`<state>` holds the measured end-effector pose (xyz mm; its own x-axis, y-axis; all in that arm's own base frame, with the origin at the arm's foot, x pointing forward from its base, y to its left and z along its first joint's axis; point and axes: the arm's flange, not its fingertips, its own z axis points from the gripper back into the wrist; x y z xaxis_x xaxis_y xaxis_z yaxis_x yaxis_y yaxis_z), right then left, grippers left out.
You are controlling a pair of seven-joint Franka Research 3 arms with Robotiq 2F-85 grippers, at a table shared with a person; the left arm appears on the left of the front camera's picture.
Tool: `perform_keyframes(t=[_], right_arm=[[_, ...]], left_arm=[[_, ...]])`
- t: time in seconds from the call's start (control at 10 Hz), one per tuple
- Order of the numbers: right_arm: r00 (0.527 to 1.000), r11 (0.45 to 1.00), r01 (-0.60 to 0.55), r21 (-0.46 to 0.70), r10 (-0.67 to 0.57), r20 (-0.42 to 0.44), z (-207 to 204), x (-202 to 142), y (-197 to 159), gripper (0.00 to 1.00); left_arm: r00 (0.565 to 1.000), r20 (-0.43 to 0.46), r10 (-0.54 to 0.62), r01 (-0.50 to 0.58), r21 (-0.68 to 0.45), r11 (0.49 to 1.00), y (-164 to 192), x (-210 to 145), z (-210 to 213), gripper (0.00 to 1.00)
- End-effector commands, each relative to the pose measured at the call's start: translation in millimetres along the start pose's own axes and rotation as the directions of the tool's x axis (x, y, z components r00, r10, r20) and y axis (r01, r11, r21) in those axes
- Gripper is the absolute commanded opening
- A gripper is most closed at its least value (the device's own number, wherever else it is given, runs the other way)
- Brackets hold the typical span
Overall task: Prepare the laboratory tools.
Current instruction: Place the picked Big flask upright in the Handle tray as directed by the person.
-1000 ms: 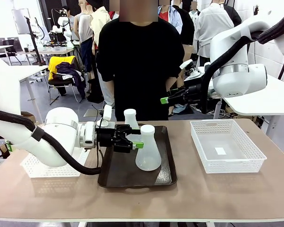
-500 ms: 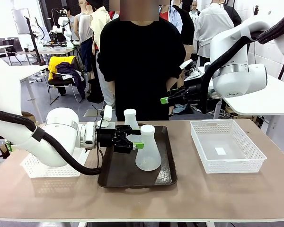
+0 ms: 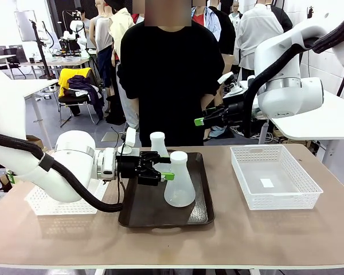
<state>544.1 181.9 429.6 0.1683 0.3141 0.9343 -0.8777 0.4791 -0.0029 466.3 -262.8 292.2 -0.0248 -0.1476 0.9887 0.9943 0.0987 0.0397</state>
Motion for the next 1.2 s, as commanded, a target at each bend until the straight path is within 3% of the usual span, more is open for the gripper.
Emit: perform_keyframes(t=[0.0, 1.1], right_arm=[[1.0, 1.0, 0.0, 0.007, 0.0, -0.013, -2.4, 2.1, -2.6, 1.0], [1.0, 1.0, 0.0, 0.007, 0.0, -0.013, -2.4, 2.1, -2.6, 1.0]], left_arm=[[1.0, 0.015, -0.015, 0.015, 0.004, 1.0, 1.4, -1.2, -1.9, 1.0], [1.0, 0.015, -0.015, 0.015, 0.004, 1.0, 1.4, -1.2, -1.9, 1.0]])
